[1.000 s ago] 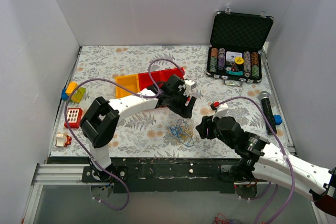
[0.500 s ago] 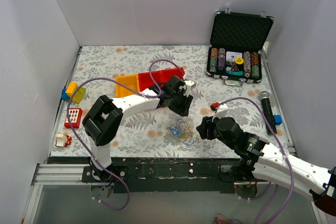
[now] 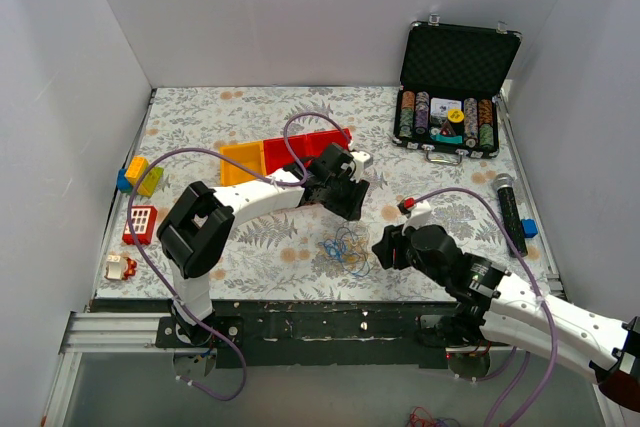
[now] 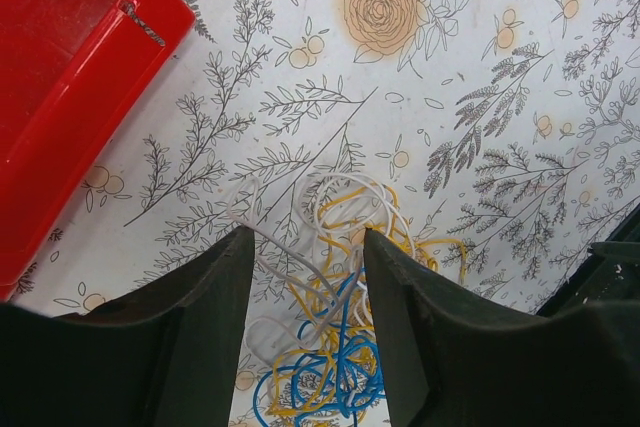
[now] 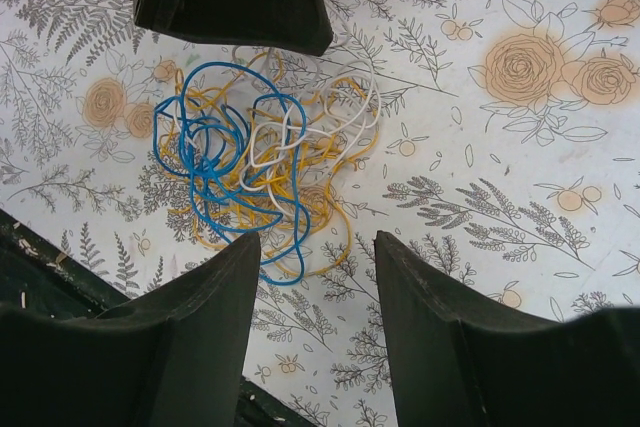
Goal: Untangle the cables
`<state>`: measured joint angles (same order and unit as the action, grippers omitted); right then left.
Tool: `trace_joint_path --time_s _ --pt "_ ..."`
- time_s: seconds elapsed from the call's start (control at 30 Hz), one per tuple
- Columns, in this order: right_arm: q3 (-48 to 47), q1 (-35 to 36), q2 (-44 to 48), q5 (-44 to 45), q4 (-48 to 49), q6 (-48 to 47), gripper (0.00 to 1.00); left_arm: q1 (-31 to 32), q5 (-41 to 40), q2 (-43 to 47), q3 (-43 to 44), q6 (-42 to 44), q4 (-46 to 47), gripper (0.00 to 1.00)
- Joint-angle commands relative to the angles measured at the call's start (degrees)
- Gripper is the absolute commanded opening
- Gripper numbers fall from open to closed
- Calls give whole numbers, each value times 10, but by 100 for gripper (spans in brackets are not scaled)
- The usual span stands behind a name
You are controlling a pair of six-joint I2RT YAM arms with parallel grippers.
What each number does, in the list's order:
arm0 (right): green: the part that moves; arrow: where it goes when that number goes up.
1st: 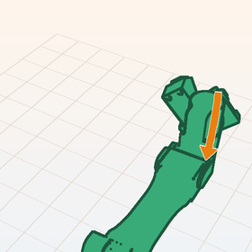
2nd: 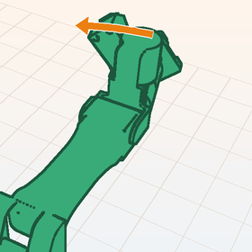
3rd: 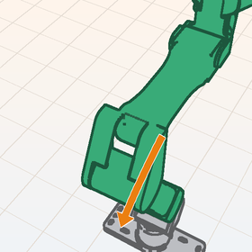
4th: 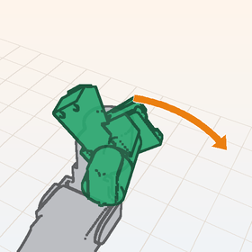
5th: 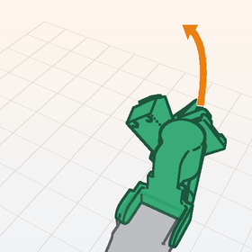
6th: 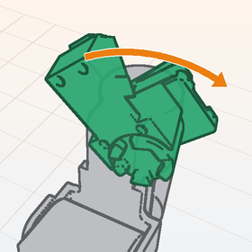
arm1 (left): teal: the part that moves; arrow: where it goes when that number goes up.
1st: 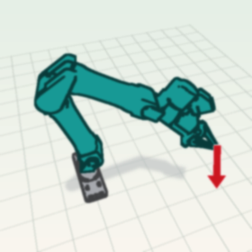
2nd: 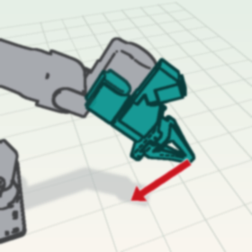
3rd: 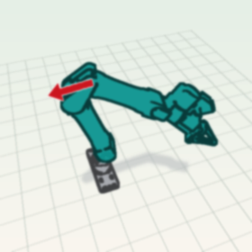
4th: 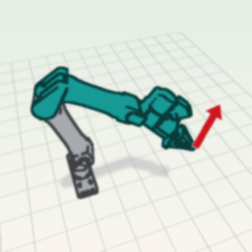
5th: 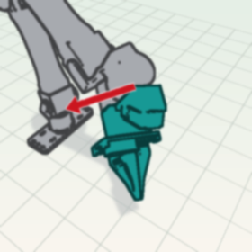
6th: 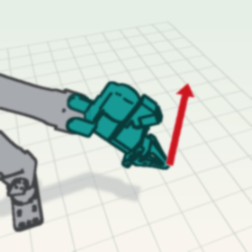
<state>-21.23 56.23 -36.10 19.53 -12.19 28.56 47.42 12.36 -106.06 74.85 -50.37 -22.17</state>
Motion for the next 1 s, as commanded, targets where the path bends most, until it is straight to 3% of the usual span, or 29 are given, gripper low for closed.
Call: trace_joint_path --time_s 0.0,0.17,0.43,0.63,0.73,0.97 --pt "5 -2 2 -11 30 0 57 -5 -16 27 21 -2 10 47" --pt "12 -2 3 -19 37 1 57 -13 -23 24 19 -8 11 44" --pt "15 -2 -2 -18 45 -1 55 -18 -16 19 20 -10 6 26" --pt "9 -2 1 -12 50 -10 57 -19 -3 17 43 -9 -21 0" --pt "-1 -2 3 4 57 -24 59 -19 13 33 63 -2 -41 0" --pt "-35 -2 -13 45 98 -71 74 -19 57 109 94 50 -112 0"
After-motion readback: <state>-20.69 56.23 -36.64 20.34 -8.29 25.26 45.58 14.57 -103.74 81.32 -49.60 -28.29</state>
